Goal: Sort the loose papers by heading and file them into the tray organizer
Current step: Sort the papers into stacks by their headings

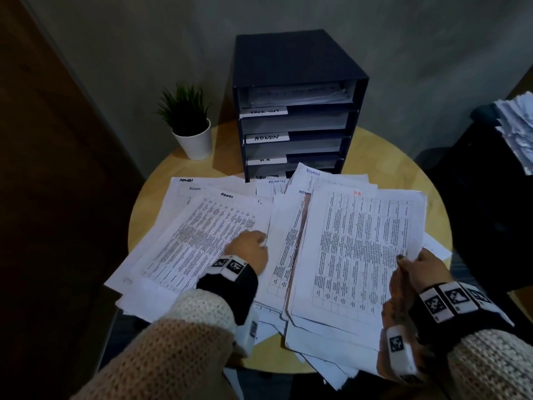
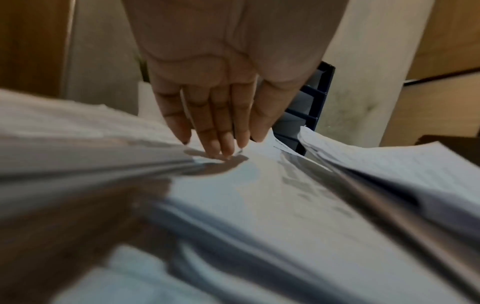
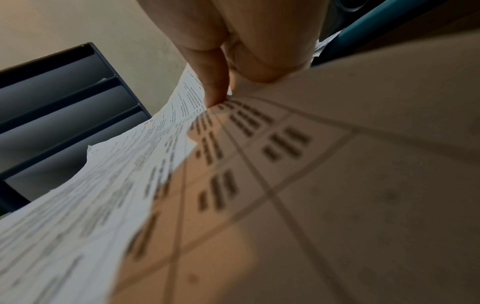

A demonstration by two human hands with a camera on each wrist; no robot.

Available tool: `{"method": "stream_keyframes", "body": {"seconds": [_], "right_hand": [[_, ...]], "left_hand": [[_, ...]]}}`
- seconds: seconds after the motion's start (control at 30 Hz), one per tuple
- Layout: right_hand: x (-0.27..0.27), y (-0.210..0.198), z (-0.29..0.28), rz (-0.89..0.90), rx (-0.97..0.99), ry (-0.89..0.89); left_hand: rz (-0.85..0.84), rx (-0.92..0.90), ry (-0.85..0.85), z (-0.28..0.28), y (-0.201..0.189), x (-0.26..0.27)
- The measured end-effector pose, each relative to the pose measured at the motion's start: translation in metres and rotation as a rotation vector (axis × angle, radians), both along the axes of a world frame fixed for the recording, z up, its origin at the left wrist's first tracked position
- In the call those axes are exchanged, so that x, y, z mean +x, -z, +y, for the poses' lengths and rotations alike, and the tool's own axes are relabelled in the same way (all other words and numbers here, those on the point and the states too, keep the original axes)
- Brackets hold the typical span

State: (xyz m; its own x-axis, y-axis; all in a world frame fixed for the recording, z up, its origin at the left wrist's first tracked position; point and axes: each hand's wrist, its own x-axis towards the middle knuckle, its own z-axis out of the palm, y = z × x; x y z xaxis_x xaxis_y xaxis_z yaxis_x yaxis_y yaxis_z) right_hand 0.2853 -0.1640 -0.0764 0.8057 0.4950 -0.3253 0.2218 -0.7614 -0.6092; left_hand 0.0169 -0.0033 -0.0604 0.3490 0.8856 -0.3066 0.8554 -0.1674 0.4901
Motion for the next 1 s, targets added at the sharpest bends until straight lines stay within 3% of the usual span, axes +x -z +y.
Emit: {"method": "stream_keyframes", "body": {"seconds": [0.1, 0.2, 0.5, 1.0], "right_hand": [[0.0, -0.001, -0.001, 0.008, 0.001, 0.001], [0.001, -0.001, -0.001, 0.008, -0.009, 0.003], [0.002, -0.001, 0.0, 0.003, -0.01, 0.013], [-0.004, -0.002, 0.003, -0.028, -0.004, 0.032]], "left_hand": [[-0.132, -0.165, -0.102, -0.009, 0.003, 0.01], [-0.209, -0.199, -0.176, -0.012, 0.004, 0.012], [-0.261, -0.045, -0.189, -0.026, -0.008, 0.006], [-0.281, 0.052, -0.614, 0.038, -0.024, -0.075]]}}
